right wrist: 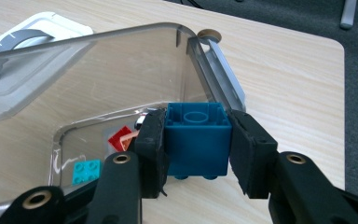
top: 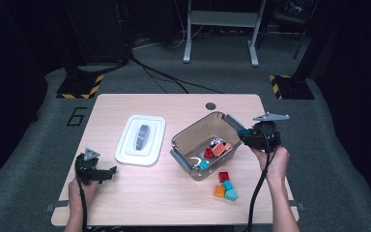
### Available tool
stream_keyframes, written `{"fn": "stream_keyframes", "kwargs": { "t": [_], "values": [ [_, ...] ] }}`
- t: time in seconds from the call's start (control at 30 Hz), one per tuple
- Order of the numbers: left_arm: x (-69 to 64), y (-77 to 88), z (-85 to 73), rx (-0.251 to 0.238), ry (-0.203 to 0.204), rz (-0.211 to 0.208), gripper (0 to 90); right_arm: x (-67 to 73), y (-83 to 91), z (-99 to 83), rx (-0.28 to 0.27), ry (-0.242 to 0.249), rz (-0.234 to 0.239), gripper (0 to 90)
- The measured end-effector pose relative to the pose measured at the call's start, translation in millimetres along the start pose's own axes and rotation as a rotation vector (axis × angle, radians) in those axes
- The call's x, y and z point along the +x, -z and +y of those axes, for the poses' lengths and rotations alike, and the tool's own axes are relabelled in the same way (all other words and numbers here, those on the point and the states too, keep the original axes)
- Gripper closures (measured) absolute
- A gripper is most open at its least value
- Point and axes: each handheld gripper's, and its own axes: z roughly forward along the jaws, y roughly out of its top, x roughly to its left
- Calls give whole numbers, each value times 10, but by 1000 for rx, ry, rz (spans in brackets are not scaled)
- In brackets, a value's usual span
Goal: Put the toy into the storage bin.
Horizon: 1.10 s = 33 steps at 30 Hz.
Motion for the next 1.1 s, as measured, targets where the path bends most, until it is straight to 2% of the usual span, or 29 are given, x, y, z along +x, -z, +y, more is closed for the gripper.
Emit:
{"fn": "stream_keyframes", "kwargs": {
  "t": [0.13, 0.27, 0.33, 0.63, 0.83, 1.0, 1.1],
  "values": [
    [0, 0, 0, 0, 0, 0, 2, 41, -83, 96, 12, 15, 9, 588],
    [0, 0, 0, 0, 0, 0, 3, 76, -188, 158, 29, 3, 15, 588],
    [0, 0, 0, 0, 0, 0, 3, 80, -255, 168, 41, 15, 3, 588],
    [0, 0, 0, 0, 0, 0, 3, 61, -461, 118, 87, 10, -14, 586],
    [0, 0, 0, 0, 0, 0, 3, 86, -492, 84, 118, 29, -46, 567],
    [0, 0, 0, 0, 0, 0, 3, 82, -467, 64, 114, 25, -45, 544],
    [0, 0, 0, 0, 0, 0, 3, 73, -417, 47, 99, 17, -37, 486]
  ]
}}
